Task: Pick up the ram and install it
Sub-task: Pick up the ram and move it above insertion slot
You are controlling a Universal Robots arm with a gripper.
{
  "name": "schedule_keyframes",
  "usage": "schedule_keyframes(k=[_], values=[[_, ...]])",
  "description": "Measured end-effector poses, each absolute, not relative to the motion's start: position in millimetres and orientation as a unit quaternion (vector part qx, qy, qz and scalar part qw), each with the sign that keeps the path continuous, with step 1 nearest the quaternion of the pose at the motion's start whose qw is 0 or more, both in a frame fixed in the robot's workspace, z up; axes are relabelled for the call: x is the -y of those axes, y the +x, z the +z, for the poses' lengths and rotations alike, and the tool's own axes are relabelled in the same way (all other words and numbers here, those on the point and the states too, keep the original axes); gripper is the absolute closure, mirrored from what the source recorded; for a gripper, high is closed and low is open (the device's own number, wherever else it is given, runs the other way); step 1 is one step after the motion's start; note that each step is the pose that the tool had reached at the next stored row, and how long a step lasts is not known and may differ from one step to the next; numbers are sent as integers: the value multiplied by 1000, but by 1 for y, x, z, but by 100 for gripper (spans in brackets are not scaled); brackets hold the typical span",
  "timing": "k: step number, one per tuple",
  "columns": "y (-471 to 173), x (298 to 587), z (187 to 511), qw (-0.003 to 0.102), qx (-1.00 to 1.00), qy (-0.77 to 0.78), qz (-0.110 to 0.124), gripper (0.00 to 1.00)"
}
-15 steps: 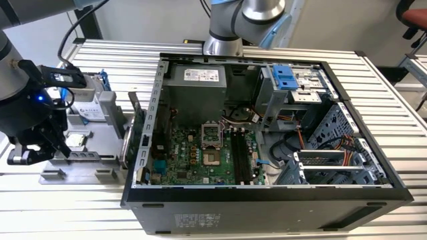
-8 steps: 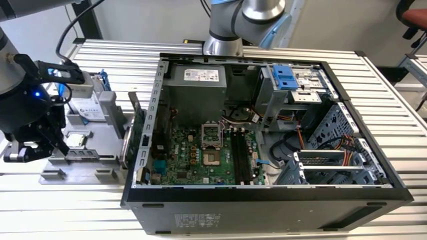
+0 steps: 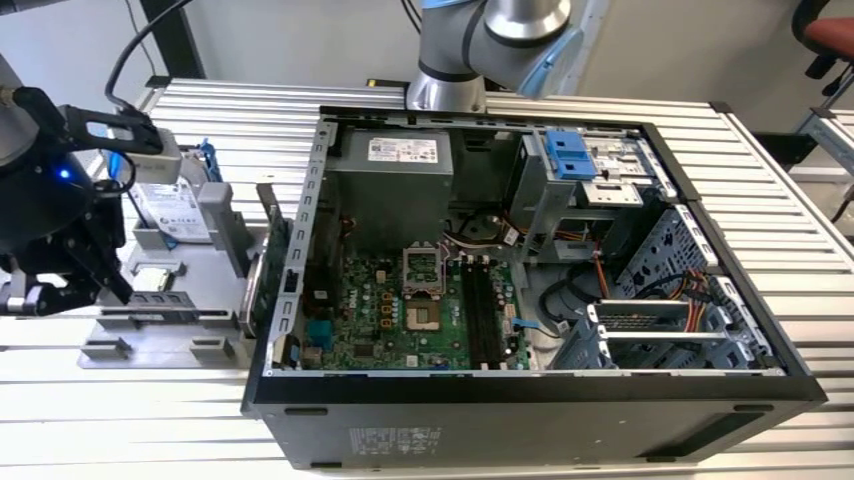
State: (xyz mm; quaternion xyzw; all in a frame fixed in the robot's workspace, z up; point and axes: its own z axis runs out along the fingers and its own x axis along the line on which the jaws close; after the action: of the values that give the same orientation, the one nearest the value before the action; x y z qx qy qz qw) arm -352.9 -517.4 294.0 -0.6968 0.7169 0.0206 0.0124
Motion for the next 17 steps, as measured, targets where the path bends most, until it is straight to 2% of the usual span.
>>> schedule_keyframes(k=[17], values=[[-353,517,320,12,-717,-697,20,100]])
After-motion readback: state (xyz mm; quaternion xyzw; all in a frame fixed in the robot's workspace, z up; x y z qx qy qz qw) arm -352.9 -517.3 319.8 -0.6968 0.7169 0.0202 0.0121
